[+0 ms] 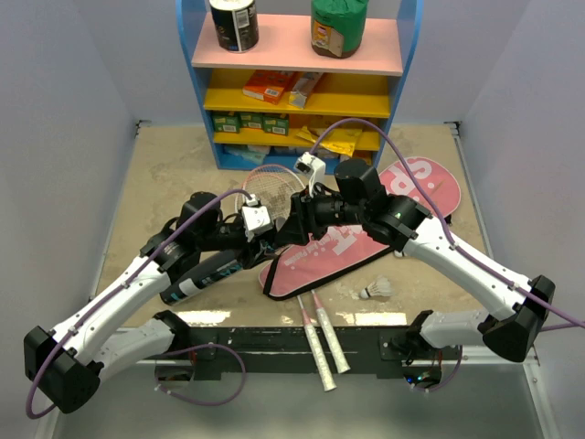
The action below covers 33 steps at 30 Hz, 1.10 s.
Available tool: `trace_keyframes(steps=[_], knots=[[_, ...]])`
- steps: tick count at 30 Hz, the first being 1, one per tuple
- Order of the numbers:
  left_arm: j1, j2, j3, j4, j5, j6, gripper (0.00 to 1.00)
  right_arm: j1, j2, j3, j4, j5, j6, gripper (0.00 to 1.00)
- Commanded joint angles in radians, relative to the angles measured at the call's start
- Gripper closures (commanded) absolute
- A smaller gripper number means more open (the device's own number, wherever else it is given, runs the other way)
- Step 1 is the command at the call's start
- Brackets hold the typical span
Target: Pack up the badminton gear
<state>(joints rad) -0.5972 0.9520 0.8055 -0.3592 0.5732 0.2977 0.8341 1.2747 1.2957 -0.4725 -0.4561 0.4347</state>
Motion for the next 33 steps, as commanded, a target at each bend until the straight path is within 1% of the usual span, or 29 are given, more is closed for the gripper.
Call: trace_keyframes(steps=[1,4,7,9,15,22,25,26,28,33], knots=[[-0.004,-0.007,-0.006,0.126,0.056,-0.038,1.00,0.022,0.002,-0.003,0.064,-0.046,0.025,0.51],[-0.004,-0.010,-0.011,0.135,0.056,-0.037,1.00,0.033,0.006,-0.009,0.071,-0.043,0.029,0.56],[-0.004,-0.016,-0.009,0.137,0.059,-0.035,1.00,0.036,0.011,-0.016,0.075,-0.038,0.027,0.58],[-0.004,-0.022,-0.012,0.143,0.065,-0.032,1.00,0.036,0.012,-0.019,0.078,-0.038,0.027,0.62],[-0.004,-0.045,-0.019,0.157,0.089,-0.037,1.00,0.039,0.020,-0.029,0.078,-0.026,0.024,0.63],[-0.004,-0.079,-0.023,0.163,0.114,-0.043,1.00,0.039,0.018,-0.055,0.086,-0.024,0.021,0.68],[-0.004,-0.088,-0.028,0.164,0.111,-0.039,1.00,0.039,0.012,-0.065,0.095,-0.027,0.026,0.78],[-0.004,-0.090,-0.028,0.160,0.111,-0.035,1.00,0.037,0.011,-0.068,0.097,-0.027,0.026,0.88],[-0.004,-0.091,-0.026,0.157,0.109,-0.034,1.00,0.040,0.006,-0.072,0.094,-0.024,0.026,1.00],[-0.004,-0.107,-0.025,0.161,0.109,-0.034,1.00,0.039,-0.012,-0.072,0.084,-0.016,0.024,1.00]])
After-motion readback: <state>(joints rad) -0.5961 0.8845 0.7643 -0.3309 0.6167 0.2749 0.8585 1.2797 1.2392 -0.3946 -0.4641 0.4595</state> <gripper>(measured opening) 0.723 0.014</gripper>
